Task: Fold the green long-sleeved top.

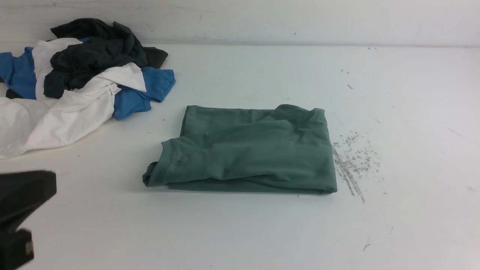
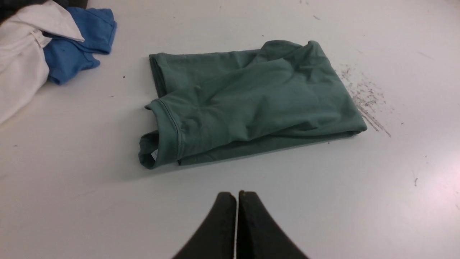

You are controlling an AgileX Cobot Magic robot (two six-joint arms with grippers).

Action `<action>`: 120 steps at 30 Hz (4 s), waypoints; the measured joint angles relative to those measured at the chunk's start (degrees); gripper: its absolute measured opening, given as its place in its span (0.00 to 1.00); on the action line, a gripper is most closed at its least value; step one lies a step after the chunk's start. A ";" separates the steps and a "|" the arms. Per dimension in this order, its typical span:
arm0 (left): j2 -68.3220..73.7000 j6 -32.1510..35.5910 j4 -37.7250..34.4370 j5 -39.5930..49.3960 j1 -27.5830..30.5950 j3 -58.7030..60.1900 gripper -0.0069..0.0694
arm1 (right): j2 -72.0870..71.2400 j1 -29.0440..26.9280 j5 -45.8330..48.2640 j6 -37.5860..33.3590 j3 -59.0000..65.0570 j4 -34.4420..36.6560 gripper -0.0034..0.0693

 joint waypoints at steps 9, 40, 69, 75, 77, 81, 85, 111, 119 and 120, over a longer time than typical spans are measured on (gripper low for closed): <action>-7.63 -0.45 -1.54 -4.64 0.00 9.79 0.09 | -10.50 -0.05 -9.45 -0.82 6.50 0.00 0.03; -8.47 3.88 -1.87 -6.30 0.00 9.86 0.09 | -10.50 -0.05 -10.83 -1.06 6.53 0.00 0.03; -28.30 -4.77 20.14 -20.28 10.28 38.60 0.09 | -10.50 -0.05 -10.90 -1.12 6.57 0.00 0.03; -28.30 -4.77 20.14 -20.28 10.28 38.60 0.09 | -10.50 -0.05 -10.90 -1.12 6.57 0.00 0.03; -28.30 -4.77 20.14 -20.28 10.28 38.60 0.09 | -10.50 -0.05 -10.90 -1.17 6.57 0.00 0.03; -28.30 -4.77 20.14 -20.28 10.28 38.60 0.09 | -10.50 -0.05 -10.90 -1.17 6.57 0.00 0.03; -28.30 -4.96 20.14 -20.28 10.28 38.60 0.09 | -10.50 -0.05 -10.90 -1.17 6.57 0.00 0.03; -28.30 -5.07 20.19 -20.28 10.28 38.60 0.09 | -10.50 -14.16 25.56 -8.33 23.41 -7.13 0.03; -28.30 -5.14 20.19 -20.28 10.28 38.65 0.09 | -10.44 -15.78 25.31 -7.44 25.98 -6.25 0.03; -28.30 -5.14 20.19 -20.28 10.28 38.65 0.09 | -10.44 -15.78 25.31 -7.44 25.98 -6.25 0.03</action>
